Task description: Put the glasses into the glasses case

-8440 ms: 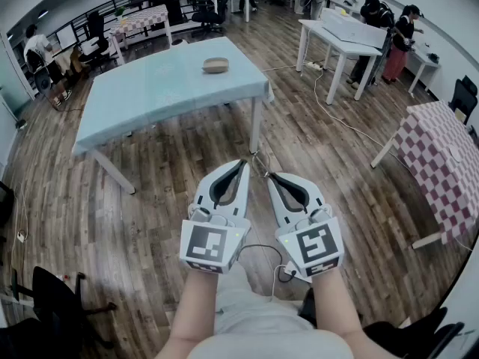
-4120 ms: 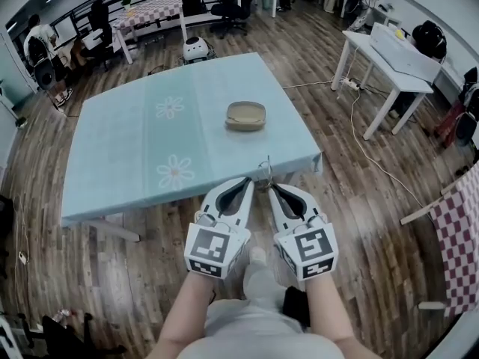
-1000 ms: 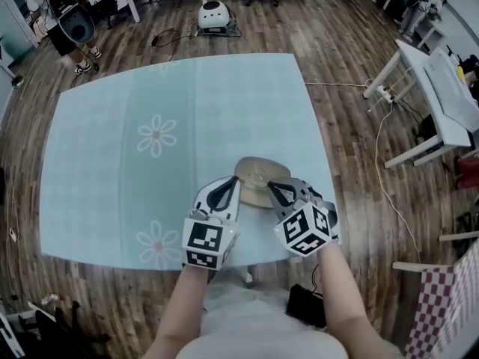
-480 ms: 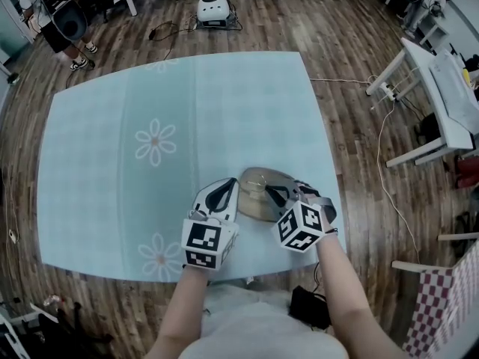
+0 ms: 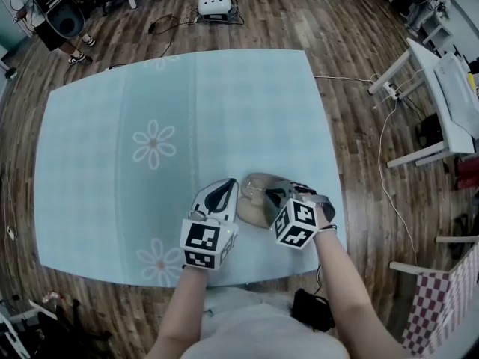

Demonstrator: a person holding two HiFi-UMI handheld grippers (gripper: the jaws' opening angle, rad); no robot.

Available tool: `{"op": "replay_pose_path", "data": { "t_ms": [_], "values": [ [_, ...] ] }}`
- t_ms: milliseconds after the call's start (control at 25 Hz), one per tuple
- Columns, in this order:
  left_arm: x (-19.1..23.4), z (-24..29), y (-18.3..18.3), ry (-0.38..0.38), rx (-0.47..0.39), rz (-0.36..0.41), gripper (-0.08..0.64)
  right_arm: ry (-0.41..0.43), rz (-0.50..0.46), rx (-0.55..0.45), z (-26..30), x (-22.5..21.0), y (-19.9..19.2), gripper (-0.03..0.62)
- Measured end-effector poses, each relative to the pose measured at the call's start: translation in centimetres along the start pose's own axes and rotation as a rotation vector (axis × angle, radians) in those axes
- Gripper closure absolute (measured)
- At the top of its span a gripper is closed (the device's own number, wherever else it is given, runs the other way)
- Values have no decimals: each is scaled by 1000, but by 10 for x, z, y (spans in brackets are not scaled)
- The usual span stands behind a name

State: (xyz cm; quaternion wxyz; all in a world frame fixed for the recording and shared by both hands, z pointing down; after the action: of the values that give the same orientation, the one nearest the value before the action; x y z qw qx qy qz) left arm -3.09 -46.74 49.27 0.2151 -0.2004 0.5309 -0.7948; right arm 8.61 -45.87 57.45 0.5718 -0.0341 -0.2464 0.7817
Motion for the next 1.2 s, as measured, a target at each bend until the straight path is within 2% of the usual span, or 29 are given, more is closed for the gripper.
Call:
{"op": "replay_pose_path", "data": {
  "t_ms": [160,400,440,520,720,960,1120,1200],
  "values": [
    [3,2,-3,11,8,-4,552,-2,-2,25,7,2,-4,578],
    [3,-2,-5,19,10,2,552,-8,49,33,7,4,-3,575],
    [3,-2,-5,19,10,3,552,-7,57,32,7,4,-4,559],
    [2,-4,-5,19,8,3,552,-4,81,28,7,3,-3,473],
    [-1,-8,-4,20,5,8,552,-29,142,-2,0,-3,0,382],
    [-9,-12,-2,17,-6,23,552,-42,166,-27,-12,-3,-2,368],
    [-14,-18,-1,17,-17,24,552,-53,208,-56,-22,-1,-1,322],
    [-15,-21,0,21,-24,27,552,-71,234,-82,-29,0,2,340]
  ]
}}
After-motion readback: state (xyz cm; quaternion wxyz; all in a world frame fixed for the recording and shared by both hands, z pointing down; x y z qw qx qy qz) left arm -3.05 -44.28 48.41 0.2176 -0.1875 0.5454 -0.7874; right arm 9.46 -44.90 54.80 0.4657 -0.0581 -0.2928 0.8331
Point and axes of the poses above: the fingertips, and each gripper's own axes: z forward along the fingers, x to its left, y out of its top, the point moved 4 cm from there along -z, backward along the fingers, and after that the axes turned 7 degrees about z, right-handed, at the moved point
